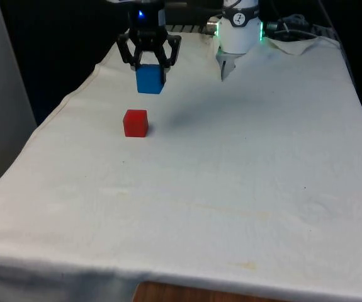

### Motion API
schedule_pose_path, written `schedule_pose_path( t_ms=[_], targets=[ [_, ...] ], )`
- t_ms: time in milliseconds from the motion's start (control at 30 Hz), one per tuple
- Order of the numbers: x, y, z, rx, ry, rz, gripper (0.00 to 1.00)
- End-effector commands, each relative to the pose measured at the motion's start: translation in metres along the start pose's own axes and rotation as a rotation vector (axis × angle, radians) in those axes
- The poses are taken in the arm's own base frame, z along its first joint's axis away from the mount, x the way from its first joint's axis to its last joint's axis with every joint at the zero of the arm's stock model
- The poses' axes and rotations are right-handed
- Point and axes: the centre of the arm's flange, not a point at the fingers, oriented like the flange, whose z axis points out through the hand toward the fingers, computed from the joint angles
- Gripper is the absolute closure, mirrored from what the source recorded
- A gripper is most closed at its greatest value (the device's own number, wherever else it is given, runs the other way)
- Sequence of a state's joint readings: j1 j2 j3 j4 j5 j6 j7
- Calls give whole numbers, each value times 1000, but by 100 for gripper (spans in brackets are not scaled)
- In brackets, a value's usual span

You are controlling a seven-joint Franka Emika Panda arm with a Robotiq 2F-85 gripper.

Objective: Stack the two cubes.

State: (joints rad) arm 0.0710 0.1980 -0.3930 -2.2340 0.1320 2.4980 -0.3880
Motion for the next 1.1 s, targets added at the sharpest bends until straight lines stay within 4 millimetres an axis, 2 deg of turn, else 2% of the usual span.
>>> schedule_pose_path(
  t_ms=[0,567,833,1067],
  targets=[
    [0,3,3,6,-2,-1,98],
    [-2,24,8,-14,-15,-16,98],
    [-2,24,9,-19,-17,-25,98],
    [-2,24,19,-22,-23,-44,98]
  ],
)
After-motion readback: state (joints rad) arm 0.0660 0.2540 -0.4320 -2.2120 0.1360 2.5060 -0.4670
